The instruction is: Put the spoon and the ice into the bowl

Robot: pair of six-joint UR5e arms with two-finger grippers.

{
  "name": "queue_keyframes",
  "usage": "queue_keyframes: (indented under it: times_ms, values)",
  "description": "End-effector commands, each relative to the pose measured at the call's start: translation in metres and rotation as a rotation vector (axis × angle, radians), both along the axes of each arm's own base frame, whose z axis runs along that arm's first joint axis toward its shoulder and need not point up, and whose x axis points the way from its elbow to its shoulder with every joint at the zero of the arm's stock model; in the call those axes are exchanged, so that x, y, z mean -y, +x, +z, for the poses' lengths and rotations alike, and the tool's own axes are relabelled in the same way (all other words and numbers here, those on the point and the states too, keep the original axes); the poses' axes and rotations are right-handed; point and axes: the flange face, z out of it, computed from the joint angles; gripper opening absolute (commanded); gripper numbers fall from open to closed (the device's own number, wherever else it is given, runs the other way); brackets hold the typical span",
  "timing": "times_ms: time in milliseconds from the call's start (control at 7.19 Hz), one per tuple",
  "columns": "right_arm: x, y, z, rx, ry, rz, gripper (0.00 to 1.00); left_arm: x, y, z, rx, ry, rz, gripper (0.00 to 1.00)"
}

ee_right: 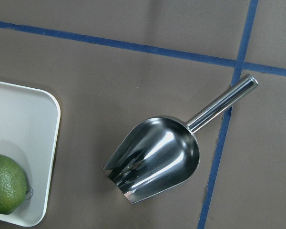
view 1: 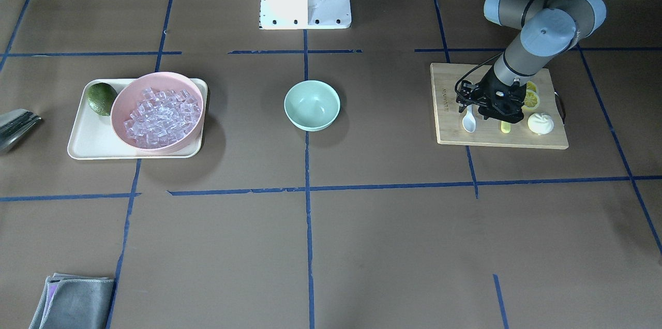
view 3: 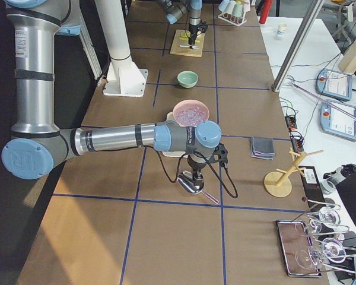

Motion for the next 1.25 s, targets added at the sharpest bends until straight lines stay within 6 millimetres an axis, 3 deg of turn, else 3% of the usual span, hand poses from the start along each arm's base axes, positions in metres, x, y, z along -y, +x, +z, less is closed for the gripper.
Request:
queue_keyframes:
  times_ms: [0,278,417,556,834,1113]
  values:
    - [-0.0005,-0.0019,0.0005,0.0,-0.001,-0.004,1.0,-0.004,0.0033,-0.002,-0.002,-0.025,-0.015,0.67]
    - [0.0001,-0.002,0.0013,0.0,-0.003,-0.004,1.0,-0.0061,0.0058,-0.0026,-0.002,-0.028,-0.016,0.65]
    - [-0.0006,-0.0019,0.0022,-0.001,-0.006,-0.004,1.0,-0.0067,0.0064,-0.0026,-0.002,-0.028,-0.015,0.57]
    - [-0.0006,-0.0019,0.0022,-0.001,-0.006,-0.004,1.0,-0.0065,0.0064,-0.0026,-0.001,-0.027,-0.015,0.43]
    - [-0.0006,-0.0019,0.0029,-0.001,-0.007,-0.004,1.0,-0.0069,0.0064,-0.0035,-0.003,-0.028,-0.014,0.06]
    - [-0.0006,-0.0018,0.003,-0.002,-0.007,-0.004,1.0,-0.0079,0.0066,-0.0034,-0.003,-0.028,-0.012,0.0]
